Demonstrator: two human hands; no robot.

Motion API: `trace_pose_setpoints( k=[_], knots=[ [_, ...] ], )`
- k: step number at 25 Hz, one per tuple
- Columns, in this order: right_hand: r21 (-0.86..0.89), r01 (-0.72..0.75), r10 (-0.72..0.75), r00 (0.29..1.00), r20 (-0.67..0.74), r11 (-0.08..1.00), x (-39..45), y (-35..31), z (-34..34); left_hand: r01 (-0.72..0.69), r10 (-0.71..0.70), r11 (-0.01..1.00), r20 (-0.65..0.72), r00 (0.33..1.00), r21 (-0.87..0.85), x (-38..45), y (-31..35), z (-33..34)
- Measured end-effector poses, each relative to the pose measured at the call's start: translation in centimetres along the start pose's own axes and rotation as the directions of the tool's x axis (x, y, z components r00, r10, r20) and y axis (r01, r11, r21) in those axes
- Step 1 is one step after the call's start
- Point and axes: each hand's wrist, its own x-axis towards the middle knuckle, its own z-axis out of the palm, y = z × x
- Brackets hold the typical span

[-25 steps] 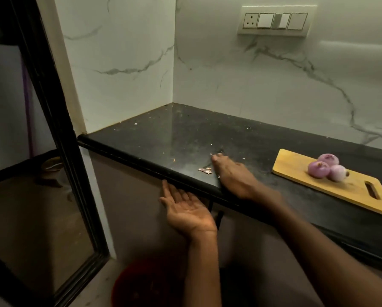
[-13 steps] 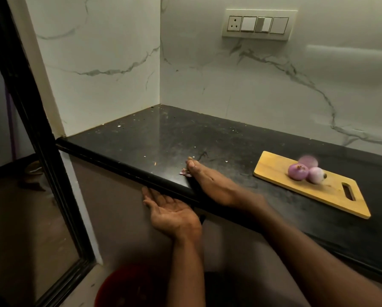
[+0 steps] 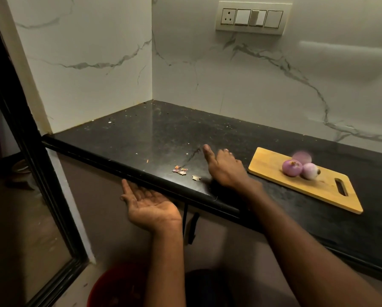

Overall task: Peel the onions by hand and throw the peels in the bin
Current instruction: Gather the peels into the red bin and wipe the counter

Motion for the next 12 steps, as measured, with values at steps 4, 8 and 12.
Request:
trace_pose_setpoints(
  k=[4,8,12],
  knots=[
    [0.140,0.178,-0.203,0.961,0.189,0.974,-2.7,-1.2,0.5,0.022,-0.022,1.000,0.003,1.000,0.000,-0.2,0.0,0.3],
    [-0.033,0.032,-0.031,0.999,0.028,0.999,-1.0,0.2,-0.3,0.033,-0.033,0.999,0.004,0.999,0.017,-0.2,0.7,0.0],
    [0.159,0.244,-0.269,0.950,0.160,0.957,-2.9,-4.6,2.4,-0.063,0.062,0.998,0.043,0.997,0.014,0.9,1.0,-0.3]
  ],
)
